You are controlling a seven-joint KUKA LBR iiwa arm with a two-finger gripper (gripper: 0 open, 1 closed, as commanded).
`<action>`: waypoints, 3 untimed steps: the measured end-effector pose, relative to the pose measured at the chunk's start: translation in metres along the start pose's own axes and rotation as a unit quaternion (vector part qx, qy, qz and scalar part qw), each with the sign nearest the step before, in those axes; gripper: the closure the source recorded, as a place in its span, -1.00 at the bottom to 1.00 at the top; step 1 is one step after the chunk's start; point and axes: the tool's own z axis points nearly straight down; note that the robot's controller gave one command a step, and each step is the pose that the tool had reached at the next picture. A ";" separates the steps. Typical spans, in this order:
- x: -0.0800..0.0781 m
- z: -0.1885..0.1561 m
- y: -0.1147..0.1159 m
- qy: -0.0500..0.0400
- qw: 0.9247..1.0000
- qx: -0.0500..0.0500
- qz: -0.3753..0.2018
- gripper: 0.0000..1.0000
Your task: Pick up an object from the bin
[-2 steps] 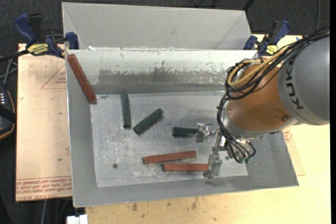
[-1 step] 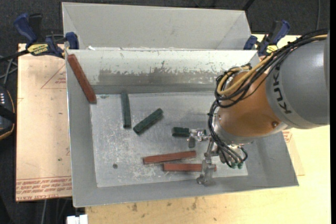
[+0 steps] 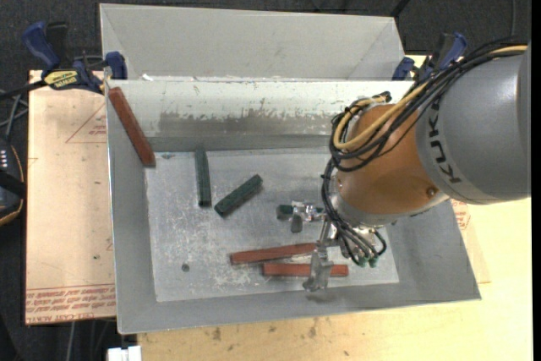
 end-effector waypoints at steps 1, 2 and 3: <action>0.001 0.051 0.005 -0.005 1.000 0.001 -0.025 -1.00; 0.003 0.054 0.017 0.001 0.999 0.001 0.033 1.00; 0.003 0.054 0.017 0.001 0.999 0.001 0.033 1.00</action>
Offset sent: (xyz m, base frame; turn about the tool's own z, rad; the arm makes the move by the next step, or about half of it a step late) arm -0.0042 0.0164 -0.0542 0.0678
